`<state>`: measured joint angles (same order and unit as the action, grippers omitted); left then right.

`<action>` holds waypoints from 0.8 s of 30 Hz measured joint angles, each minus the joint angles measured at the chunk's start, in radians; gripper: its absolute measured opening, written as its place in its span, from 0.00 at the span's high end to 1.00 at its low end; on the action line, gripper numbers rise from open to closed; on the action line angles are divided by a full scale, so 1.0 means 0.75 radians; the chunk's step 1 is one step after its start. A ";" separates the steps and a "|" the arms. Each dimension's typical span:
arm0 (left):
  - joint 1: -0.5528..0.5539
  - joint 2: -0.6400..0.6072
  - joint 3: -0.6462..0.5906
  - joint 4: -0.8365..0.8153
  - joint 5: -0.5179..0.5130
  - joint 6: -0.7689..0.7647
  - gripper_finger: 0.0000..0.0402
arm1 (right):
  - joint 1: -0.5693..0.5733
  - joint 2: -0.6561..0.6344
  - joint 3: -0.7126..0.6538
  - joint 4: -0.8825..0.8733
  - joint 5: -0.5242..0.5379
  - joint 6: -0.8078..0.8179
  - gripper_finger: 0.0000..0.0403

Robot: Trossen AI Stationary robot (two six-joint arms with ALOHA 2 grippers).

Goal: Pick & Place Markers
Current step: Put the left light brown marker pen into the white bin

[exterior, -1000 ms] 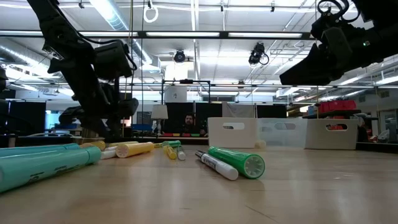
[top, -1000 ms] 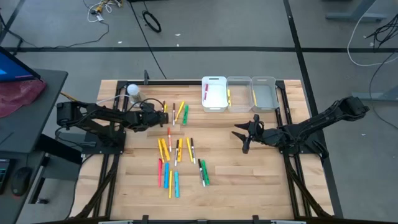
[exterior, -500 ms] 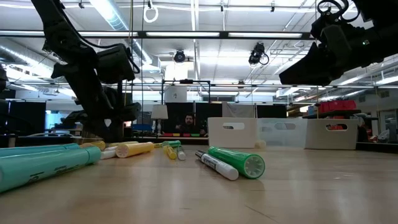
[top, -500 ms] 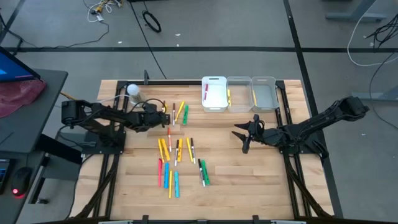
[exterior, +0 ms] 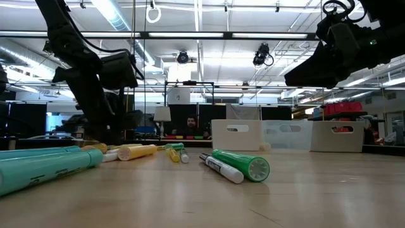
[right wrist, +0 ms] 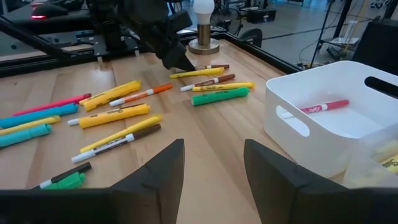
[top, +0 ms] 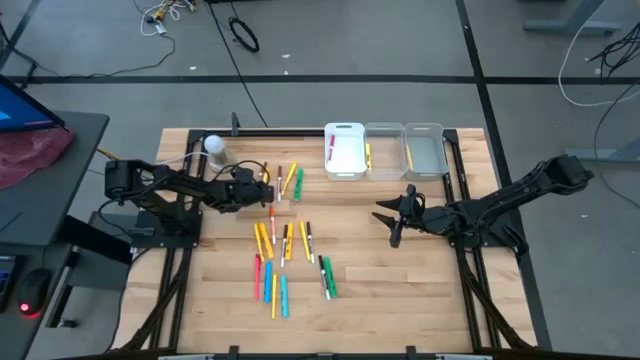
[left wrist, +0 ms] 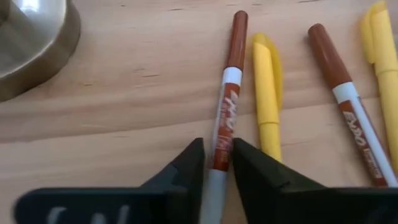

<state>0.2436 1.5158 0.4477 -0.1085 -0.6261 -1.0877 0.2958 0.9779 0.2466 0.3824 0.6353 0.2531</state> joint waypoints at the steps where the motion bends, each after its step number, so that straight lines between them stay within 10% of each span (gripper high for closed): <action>1: 0.000 0.000 0.001 -0.020 0.001 -0.001 0.83 | 0.000 0.000 0.000 -0.001 0.000 0.000 0.58; 11: -0.026 -0.122 0.045 -0.273 0.026 0.031 0.93 | 0.000 -0.009 0.000 -0.007 0.000 -0.001 0.58; 24: -0.175 -0.218 0.536 -0.169 0.128 0.412 0.93 | 0.000 -0.232 0.001 -0.524 0.000 0.151 0.58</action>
<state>0.1120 1.3521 0.8500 -0.2350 -0.5301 -0.7790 0.2958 0.8039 0.2470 -0.0107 0.6353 0.3662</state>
